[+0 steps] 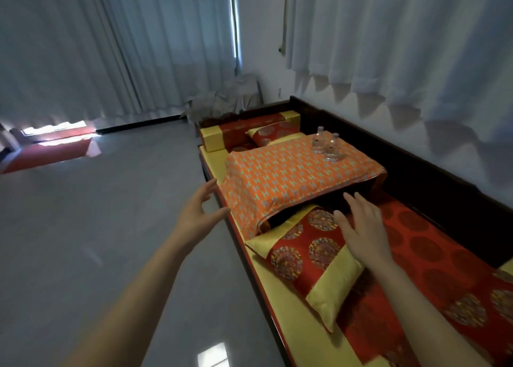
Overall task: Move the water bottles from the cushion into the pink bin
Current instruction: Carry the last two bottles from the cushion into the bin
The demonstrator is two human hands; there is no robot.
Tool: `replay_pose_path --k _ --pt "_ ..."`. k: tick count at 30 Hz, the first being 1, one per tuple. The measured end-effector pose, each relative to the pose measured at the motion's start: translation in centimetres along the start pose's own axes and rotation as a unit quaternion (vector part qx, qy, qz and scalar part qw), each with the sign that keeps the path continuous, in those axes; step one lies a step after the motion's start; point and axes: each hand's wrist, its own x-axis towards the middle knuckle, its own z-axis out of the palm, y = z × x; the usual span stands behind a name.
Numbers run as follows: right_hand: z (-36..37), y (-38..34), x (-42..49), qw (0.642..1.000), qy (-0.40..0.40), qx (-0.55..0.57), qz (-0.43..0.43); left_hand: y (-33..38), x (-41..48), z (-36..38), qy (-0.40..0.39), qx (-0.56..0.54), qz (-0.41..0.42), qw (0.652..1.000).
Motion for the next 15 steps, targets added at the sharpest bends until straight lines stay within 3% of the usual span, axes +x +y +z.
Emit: replay_pose_path --k 15 --pt "15.0 -6.0 24.7 0.998 -0.034 -0.022 0.038 -11.6 27.4 -4.4 -0.044 0.002 -0.046 0.998"
